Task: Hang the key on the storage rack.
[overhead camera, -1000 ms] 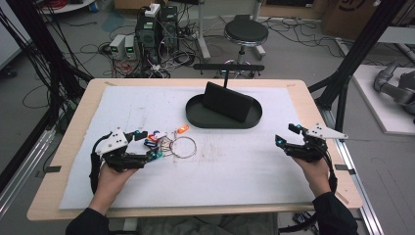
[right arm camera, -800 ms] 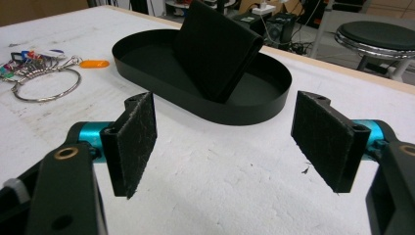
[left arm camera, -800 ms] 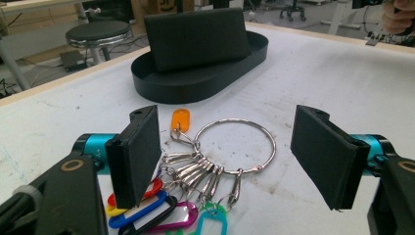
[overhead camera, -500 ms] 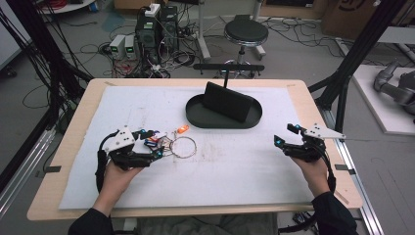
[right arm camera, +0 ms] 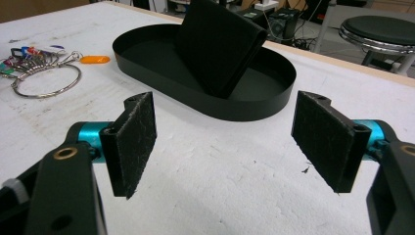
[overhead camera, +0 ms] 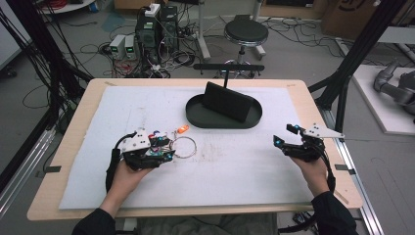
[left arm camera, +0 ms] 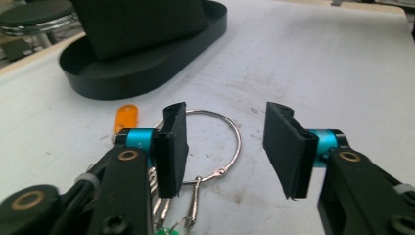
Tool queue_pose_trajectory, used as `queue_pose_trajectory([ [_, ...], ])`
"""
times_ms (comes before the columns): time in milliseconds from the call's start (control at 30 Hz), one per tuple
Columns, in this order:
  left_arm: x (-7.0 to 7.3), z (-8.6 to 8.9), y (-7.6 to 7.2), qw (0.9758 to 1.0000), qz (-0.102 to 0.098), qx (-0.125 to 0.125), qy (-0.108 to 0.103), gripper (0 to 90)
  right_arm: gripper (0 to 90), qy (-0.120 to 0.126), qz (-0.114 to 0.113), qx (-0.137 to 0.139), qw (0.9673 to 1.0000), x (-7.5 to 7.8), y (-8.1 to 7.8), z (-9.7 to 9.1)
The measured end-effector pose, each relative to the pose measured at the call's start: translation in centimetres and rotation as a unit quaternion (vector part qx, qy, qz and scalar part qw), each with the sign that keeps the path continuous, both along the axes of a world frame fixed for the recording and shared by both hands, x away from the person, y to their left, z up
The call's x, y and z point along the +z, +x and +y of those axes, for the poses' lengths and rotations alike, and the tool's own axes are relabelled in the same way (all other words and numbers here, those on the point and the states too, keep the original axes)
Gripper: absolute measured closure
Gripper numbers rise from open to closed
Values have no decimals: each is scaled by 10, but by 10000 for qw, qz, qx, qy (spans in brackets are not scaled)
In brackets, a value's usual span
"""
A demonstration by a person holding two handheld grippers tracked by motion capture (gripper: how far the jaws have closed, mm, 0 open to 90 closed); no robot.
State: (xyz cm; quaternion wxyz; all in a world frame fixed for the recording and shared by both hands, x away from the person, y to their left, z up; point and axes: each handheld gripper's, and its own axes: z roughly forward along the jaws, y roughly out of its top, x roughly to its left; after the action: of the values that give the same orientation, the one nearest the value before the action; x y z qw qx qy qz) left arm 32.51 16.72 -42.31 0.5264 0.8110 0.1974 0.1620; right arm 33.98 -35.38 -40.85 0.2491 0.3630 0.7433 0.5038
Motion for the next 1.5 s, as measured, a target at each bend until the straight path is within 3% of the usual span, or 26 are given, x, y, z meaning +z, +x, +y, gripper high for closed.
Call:
queue_pose_trajectory([
  [267,-8,-14,11,9992,115,-125,348,645,252,-2,42,22,10000,-1,1,0],
  [533,-18,-29,21,9953,275,-293,881,664,252,26,102,38,9999,-2,2,0],
  [900,-23,-34,26,9932,247,-323,1087,675,252,18,105,82,9999,-2,3,1],
  [1167,-28,-42,29,9889,294,-385,1404,676,253,15,122,106,9999,-2,3,2],
  [1500,-28,-42,28,9875,320,-605,1418,820,255,19,152,138,9998,-3,4,2],
])
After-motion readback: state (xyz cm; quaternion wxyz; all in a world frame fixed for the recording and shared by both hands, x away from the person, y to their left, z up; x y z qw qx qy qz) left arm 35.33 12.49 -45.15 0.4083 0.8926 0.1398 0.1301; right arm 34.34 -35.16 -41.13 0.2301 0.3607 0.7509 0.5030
